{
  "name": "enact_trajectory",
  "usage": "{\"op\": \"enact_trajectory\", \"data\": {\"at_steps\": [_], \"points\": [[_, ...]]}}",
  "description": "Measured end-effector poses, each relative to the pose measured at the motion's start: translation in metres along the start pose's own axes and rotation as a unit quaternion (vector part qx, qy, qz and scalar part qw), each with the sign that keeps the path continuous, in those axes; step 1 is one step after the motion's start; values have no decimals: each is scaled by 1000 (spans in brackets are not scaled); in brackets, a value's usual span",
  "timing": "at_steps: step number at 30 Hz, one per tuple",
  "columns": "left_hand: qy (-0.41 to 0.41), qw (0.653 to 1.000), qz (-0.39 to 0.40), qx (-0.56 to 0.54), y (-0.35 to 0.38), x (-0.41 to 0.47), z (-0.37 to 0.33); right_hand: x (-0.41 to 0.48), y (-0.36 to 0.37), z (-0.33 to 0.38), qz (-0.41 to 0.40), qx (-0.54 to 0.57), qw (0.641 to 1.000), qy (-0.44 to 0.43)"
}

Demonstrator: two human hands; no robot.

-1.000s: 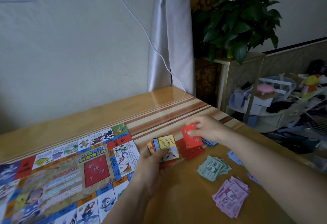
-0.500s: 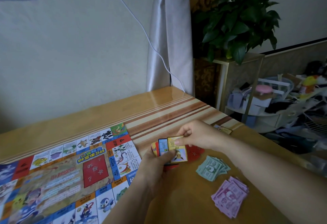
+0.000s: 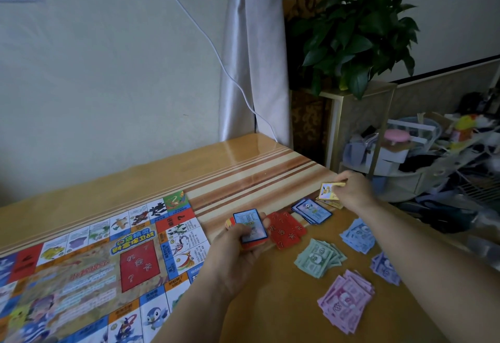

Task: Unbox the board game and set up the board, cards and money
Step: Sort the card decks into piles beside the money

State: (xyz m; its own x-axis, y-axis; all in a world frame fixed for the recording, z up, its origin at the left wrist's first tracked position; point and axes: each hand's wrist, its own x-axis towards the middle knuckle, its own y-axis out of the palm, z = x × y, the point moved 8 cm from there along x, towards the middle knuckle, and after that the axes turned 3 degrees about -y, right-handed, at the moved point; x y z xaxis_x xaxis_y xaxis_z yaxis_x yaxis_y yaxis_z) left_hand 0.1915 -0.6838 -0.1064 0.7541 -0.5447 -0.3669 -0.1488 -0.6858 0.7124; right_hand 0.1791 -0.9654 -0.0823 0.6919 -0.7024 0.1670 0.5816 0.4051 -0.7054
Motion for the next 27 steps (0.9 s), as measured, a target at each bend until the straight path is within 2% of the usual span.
{"op": "enact_trajectory", "data": {"at_steps": [2,5,7,9,10,12,14,16,18,20,24,27], "points": [[8,1000,-4,17,-2,0,-1,-3,1,-3,-7,-111,994,-6],[21,998,-11,59,-4,-1,-5,-6,-4,-5,-17,-294,955,-14],[31,995,-20,96,-6,-1,-7,-7,-8,2,-45,-303,951,-40],[34,992,-24,122,-7,2,-5,-14,-7,25,-44,-181,977,-104],[33,990,-24,132,-7,3,-3,-19,-1,41,-4,-86,988,-130],[28,988,-23,152,-4,5,2,-42,19,78,161,58,974,-146],[27,987,-15,159,1,4,6,-71,39,106,325,73,932,-142],[29,986,-8,164,6,1,7,-84,49,115,383,33,910,-157],[30,985,-12,169,8,0,8,-84,49,116,386,14,907,-168],[18,990,-16,137,6,1,8,-77,45,113,375,62,913,-149],[-19,1000,4,5,3,1,8,-46,23,82,254,244,936,-14],[-10,1000,-2,-6,-1,-1,4,-35,21,53,197,225,954,30]]}}
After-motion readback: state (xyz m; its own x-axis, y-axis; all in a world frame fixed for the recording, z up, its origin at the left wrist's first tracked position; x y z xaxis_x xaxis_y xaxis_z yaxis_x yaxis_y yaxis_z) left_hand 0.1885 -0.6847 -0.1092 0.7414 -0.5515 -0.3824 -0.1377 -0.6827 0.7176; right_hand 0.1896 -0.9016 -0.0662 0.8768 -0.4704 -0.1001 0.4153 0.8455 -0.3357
